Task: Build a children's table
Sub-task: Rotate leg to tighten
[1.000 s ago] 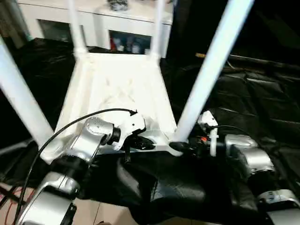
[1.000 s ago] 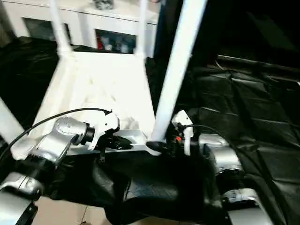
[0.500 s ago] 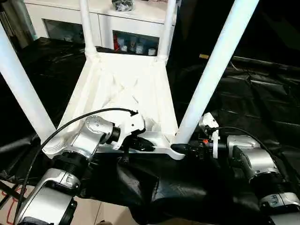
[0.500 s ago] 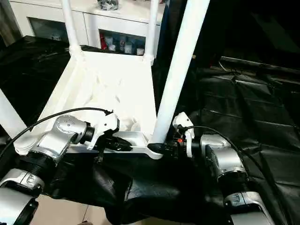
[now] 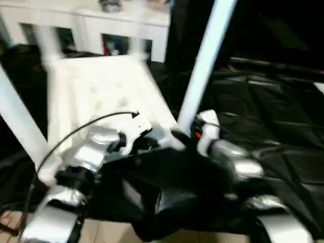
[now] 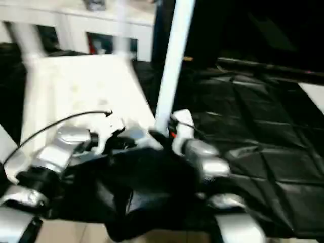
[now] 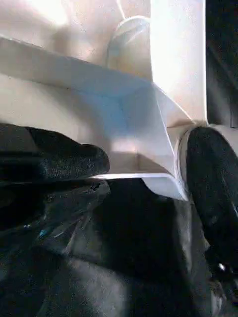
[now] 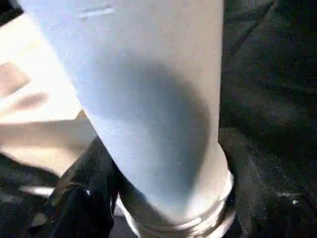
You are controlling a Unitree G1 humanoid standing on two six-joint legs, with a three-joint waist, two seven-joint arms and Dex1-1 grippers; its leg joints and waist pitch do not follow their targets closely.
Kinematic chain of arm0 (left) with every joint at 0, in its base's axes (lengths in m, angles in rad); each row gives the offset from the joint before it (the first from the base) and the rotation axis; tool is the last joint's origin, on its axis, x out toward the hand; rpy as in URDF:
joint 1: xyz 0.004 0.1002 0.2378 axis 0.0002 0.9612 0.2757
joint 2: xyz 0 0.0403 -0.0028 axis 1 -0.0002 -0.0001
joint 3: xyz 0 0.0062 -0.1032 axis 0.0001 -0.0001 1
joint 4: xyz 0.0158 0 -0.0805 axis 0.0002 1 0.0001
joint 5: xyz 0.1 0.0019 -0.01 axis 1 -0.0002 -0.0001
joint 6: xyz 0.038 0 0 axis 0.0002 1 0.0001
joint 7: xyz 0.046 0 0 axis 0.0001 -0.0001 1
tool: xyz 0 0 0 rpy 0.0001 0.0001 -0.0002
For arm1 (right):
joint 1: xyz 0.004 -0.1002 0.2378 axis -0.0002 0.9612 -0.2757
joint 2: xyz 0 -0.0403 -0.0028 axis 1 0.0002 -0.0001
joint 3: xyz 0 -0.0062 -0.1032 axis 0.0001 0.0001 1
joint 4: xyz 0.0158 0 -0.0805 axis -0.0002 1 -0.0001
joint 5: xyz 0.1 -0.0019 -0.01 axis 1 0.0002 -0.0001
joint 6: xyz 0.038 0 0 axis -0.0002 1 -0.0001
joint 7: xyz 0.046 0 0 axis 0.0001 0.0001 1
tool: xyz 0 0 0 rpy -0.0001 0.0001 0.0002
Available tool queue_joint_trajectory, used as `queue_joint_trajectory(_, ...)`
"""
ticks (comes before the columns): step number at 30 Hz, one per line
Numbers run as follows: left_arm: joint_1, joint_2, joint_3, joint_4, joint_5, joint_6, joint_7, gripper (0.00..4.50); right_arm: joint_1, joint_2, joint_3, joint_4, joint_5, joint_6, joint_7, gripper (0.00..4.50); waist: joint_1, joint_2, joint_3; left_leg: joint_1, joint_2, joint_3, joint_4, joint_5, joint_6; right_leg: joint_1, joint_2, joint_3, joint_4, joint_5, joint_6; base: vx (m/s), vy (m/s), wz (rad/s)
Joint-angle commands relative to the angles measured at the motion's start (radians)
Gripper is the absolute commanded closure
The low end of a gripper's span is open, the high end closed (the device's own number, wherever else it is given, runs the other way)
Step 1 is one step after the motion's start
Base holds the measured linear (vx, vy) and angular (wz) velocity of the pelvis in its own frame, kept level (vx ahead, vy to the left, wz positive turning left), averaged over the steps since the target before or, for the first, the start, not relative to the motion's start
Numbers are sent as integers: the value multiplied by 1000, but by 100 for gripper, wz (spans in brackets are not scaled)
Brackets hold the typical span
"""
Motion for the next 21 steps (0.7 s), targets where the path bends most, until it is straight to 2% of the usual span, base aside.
queue_joint_trajectory(1,19,-109,-90,-55,-58,-9,-63,450,-2,44,53,67,-47,22,-14,127,8,9,-42,-4,-7,11,-66,-312,-1,34,-41,29,-87,-334,-160,0,0,0)
queue_joint_trajectory(2,20,-111,-92,-57,-58,-7,-62,450,-3,45,53,68,-46,22,-12,113,9,8,-43,-5,-7,12,-66,-303,2,35,-40,29,-84,-316,-164,0,0,0)
queue_joint_trajectory(3,24,-120,-102,-64,-58,-3,-56,450,-10,49,54,75,-43,19,4,113,11,16,-45,-4,-7,12,-66,-285,2,36,-40,31,-80,-278,-175,0,0,0)
queue_joint_trajectory(4,26,-122,-104,-67,-57,-1,-53,450,-14,50,54,81,-44,15,6,99,13,12,-48,-2,-7,16,-62,-259,8,37,-39,31,-77,-225,-191,0,0,0)
queue_joint_trajectory(5,23,-122,-103,-61,-55,-3,-51,450,-17,46,55,83,-47,10,10,99,16,18,-47,1,-7,19,-61,-258,12,35,-38,33,-77,-207,-198,0,0,0)
queue_joint_trajectory(6,21,-119,-100,-61,-48,-2,-44,450,-23,35,62,90,-61,-11,21,78,15,16,-50,-8,-9,18,-61,-237,18,45,-36,32,-71,-170,-204,0,0,0)
queue_joint_trajectory(8,20,-113,-99,-60,-47,-6,-48,450,-21,25,71,85,-69,-23,36,78,16,15,-49,-8,-10,19,-60,-223,23,46,-36,31,-70,-153,-207,0,0,0)
queue_joint_trajectory(9,21,-103,-95,-64,-48,-10,-56,450,-12,4,86,70,-70,-47,93,78,18,20,-49,-7,-9,18,-60,-221,25,48,-37,31,-70,-151,-209,0,0,0)
queue_joint_trajectory(11,23,-91,-92,-67,-53,-16,-72,450,4,-18,95,45,-61,-67,158,78,21,17,-48,-8,-9,19,-59,-224,32,49,-38,31,-72,-160,-208,0,0,0)
queue_joint_trajectory(12,24,-72,-89,-68,-59,-27,-101,450,30,-49,100,-6,-34,-62,269,78,24,14,-48,-8,-9,20,-58,-226,39,50,-38,31,-73,-171,-207,0,0,0)
queue_joint_trajectory(13,24,-70,-89,-67,-60,-29,-105,450,34,-53,101,-13,-30,-59,284,78,27,14,-49,-7,-9,21,-57,-223,46,52,-37,32,-74,-164,-206,0,0,0)
queue_joint_trajectory(14,24,-57,-88,-68,-65,-38,-125,450,51,-73,109,-47,-12,-41,355,78,30,7,-50,-6,-8,21,-55,-214,52,51,-38,32,-72,-151,-209,0,0,0)
queue_joint_trajectory(15,25,-49,-88,-69,-68,-46,-140,450,62,-87,115,-71,0,-28,403,78,36,11,-49,-4,-8,22,-55,-203,66,51,-36,33,-69,-124,-214,0,0,0)
queue_joint_trajectory(17,26,-31,-88,-76,-83,-63,-187,450,85,-122,141,-110,4,-28,491,78,37,10,-50,-6,-7,21,-55,-192,71,52,-37,31,-65,-106,-226,0,0,0)
queue_joint_trajectory(21,22,1,-90,-68,-98,-91,-254,450,123,-195,189,-173,20,15,674,78,46,10,-45,-6,-6,21,-57,-223,69,51,-39,30,-71,-161,-221,0,0,0)
